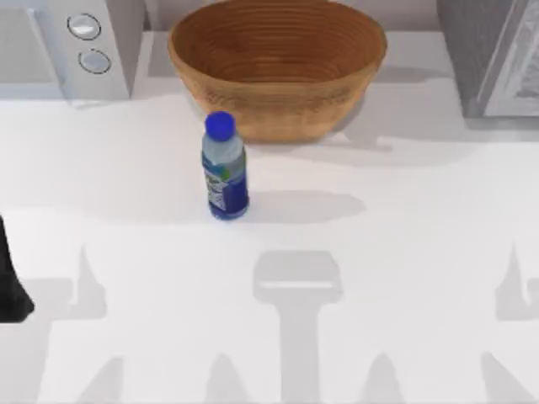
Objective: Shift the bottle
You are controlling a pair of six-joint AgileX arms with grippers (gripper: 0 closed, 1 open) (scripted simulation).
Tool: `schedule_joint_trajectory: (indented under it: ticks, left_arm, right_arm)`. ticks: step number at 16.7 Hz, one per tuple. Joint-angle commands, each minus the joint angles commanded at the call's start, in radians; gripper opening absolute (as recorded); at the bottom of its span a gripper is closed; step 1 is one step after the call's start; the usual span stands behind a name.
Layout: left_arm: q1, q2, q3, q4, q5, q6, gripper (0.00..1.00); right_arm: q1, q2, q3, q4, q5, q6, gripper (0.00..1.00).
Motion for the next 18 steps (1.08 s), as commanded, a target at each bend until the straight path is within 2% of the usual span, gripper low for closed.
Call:
schedule_joint_trajectory:
  ticks: [4, 8, 12, 18]
  left_arm:
    - [0.000, 0.000, 0.000, 0.000, 0.000, 0.000, 1.00]
    - [0.000, 0.000, 0.000, 0.000, 0.000, 0.000, 1.00]
    - [0.000, 0.000, 0.000, 0.000, 0.000, 0.000, 1.00]
    - [0.000, 0.000, 0.000, 0.000, 0.000, 0.000, 1.00]
  right_arm:
    - [0.013, 0.030, 0.015, 0.029, -0.002, 0.002, 1.00]
    - [0.082, 0.216, 0.089, 0.191, -0.008, 0.006, 1.00]
    - [0.186, 0.561, 0.196, 0.438, -0.011, 0.006, 1.00]
    - [0.373, 1.244, 0.369, 0.858, -0.018, -0.001, 1.00]
